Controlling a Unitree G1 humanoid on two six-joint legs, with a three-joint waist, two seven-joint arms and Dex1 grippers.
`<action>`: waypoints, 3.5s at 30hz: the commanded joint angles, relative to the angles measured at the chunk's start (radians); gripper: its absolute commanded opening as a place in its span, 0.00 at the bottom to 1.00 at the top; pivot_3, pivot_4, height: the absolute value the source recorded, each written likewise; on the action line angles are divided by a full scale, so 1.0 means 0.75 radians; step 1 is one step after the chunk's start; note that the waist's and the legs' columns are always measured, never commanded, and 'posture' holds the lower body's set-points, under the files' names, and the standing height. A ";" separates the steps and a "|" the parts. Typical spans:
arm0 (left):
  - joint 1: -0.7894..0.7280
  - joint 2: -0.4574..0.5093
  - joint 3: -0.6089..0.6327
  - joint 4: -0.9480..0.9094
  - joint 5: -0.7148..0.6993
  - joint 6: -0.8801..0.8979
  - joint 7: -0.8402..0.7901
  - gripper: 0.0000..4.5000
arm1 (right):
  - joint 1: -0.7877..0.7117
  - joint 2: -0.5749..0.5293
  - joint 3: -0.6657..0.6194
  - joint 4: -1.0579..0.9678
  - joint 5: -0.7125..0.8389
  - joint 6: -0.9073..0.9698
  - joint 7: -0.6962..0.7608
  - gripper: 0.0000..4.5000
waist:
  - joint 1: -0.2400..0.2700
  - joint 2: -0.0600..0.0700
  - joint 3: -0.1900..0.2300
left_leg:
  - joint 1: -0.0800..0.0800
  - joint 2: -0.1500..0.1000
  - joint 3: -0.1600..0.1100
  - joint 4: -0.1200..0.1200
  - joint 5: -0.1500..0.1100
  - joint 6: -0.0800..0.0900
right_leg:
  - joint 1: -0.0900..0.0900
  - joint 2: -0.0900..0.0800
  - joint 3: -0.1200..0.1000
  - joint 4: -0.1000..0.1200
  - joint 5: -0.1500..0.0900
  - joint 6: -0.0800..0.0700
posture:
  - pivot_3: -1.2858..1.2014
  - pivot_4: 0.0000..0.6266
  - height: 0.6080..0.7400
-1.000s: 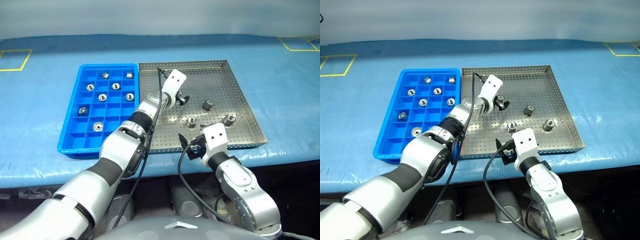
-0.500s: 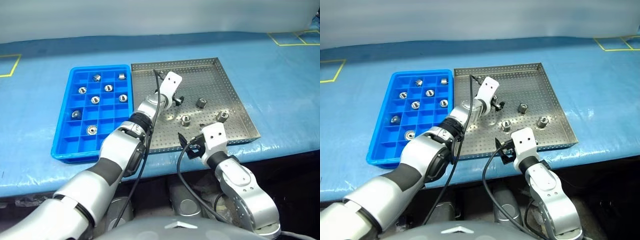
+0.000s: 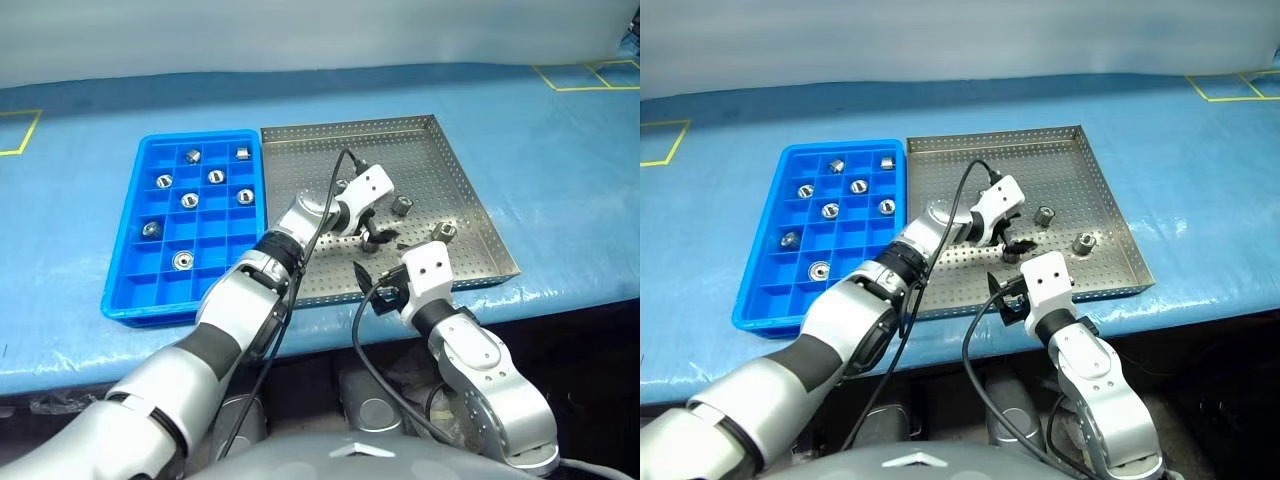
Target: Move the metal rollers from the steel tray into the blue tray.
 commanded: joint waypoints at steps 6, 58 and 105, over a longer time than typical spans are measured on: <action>0.039 0.008 -0.094 -0.101 0.097 -0.002 0.014 0.99 | -0.011 0.005 0.001 -0.010 0.004 -0.003 0.011 1.00 | 0.010 0.000 0.000 | 0.000 0.000 0.000 0.001 0.000 0.000 | 0.000 0.000 0.000 0.000 0.000 0.000 | 0.41 0.24 1.00; 1.463 0.482 0.523 -2.495 -0.089 1.044 0.801 0.40 | -0.534 -0.012 0.346 0.400 0.059 -0.104 0.454 1.00 | 0.431 -0.001 -0.001 | 0.002 0.001 -0.004 0.001 0.002 -0.001 | 0.003 0.000 -0.006 0.000 -0.003 -0.011 | 0.62 0.24 1.00; 1.362 0.268 0.012 -1.919 -0.216 0.204 0.684 1.00 | -0.658 0.256 -0.801 0.738 -0.301 -0.202 -0.867 1.00 | 0.358 0.009 -0.004 | 0.000 0.000 -0.002 -0.003 0.002 -0.001 | 0.000 -0.001 -0.005 -0.002 -0.004 -0.013 | 0.55 0.24 1.00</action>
